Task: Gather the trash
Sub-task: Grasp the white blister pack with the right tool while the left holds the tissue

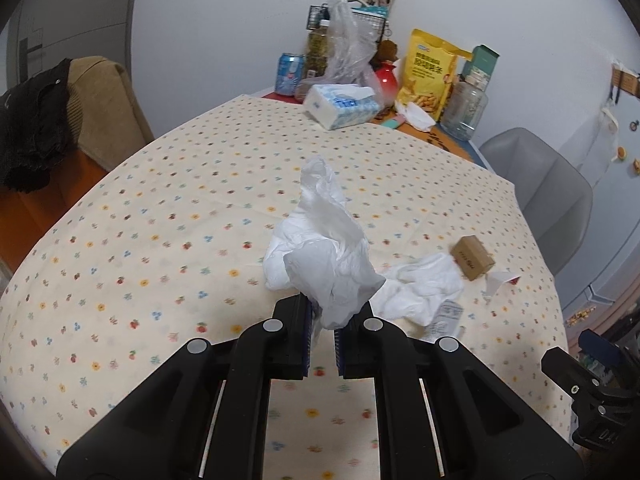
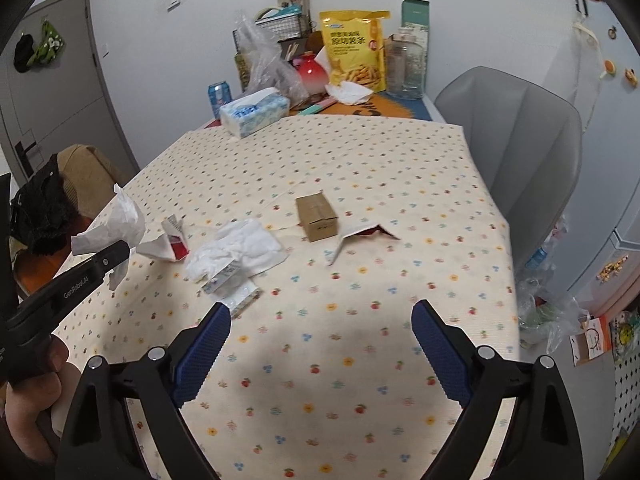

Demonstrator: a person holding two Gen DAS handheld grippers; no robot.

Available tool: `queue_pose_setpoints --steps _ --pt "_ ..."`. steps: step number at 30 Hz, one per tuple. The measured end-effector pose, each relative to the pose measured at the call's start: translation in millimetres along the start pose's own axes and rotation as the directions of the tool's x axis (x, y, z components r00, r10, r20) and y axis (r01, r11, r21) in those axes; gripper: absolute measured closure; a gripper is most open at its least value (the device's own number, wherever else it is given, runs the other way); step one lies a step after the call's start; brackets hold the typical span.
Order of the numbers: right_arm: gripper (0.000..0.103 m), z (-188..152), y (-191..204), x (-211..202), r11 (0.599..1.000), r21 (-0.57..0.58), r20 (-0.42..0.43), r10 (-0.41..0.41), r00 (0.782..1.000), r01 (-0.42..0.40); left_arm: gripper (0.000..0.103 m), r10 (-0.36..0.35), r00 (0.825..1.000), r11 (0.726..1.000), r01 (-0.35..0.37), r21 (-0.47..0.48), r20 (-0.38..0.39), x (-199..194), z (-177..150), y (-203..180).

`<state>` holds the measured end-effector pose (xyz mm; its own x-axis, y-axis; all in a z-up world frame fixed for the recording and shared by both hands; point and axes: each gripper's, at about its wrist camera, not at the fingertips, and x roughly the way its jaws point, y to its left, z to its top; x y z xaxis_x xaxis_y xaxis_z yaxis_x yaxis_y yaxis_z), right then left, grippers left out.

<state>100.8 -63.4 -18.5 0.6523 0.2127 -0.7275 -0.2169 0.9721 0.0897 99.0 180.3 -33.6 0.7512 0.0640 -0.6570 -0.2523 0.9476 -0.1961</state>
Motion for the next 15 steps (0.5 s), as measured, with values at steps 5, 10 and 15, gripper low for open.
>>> queue_pose_setpoints --steps 5,10,15 --pt "0.016 0 18 13 0.999 -0.032 -0.023 0.006 1.0 -0.007 0.093 0.018 1.0 1.0 -0.018 -0.021 -0.013 8 -5 17" --pt "0.018 1 35 28 0.998 -0.066 -0.05 0.004 0.999 -0.007 0.093 0.021 0.999 0.999 -0.022 -0.031 -0.03 20 -8 25" --pt "0.021 3 48 48 0.997 -0.082 -0.085 0.005 0.996 -0.012 0.093 0.027 0.999 0.998 -0.029 -0.047 -0.045 31 -9 33"
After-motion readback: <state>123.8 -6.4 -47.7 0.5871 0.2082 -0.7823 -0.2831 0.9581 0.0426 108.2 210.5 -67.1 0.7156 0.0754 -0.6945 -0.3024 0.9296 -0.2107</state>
